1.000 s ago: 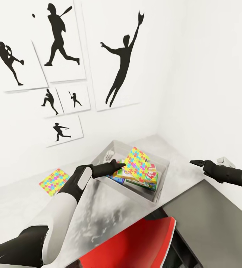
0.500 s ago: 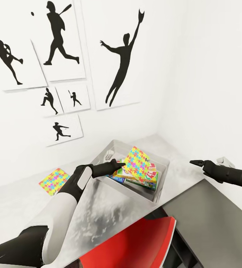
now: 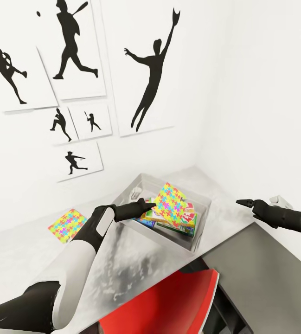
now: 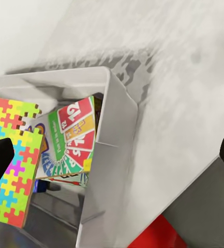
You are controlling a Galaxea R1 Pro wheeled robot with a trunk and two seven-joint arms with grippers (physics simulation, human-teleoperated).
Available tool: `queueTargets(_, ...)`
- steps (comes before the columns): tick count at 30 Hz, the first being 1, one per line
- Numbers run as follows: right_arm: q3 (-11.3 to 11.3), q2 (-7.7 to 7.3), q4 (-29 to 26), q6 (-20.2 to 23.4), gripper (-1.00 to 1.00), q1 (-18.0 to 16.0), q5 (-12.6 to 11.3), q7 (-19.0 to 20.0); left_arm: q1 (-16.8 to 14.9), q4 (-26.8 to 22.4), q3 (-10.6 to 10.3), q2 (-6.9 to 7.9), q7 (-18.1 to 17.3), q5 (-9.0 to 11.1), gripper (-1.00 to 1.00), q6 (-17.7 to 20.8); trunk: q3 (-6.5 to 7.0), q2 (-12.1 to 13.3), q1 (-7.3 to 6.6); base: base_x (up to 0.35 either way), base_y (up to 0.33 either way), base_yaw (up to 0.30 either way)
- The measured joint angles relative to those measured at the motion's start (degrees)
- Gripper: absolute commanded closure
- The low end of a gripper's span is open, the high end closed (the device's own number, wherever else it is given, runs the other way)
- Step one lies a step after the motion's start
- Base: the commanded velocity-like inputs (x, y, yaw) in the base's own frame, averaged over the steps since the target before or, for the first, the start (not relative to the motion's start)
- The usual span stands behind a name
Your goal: Put all the toys in the child's room - the three board games (two on the bed and one on the table), the two jigsaw puzzles on the table, and the tennis ball on the table - inside the toy box on the table in the child's room.
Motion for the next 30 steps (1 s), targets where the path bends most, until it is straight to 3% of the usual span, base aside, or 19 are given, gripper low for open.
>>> queueTargets(30,0.2,0.10,0.0,0.0,-1.00,0.0,0.0,0.0,0.0,-1.1,0.0,0.00,0.0,0.0,1.00,-0.1,-2.49,0.0,0.00,0.000,0.000,0.000)
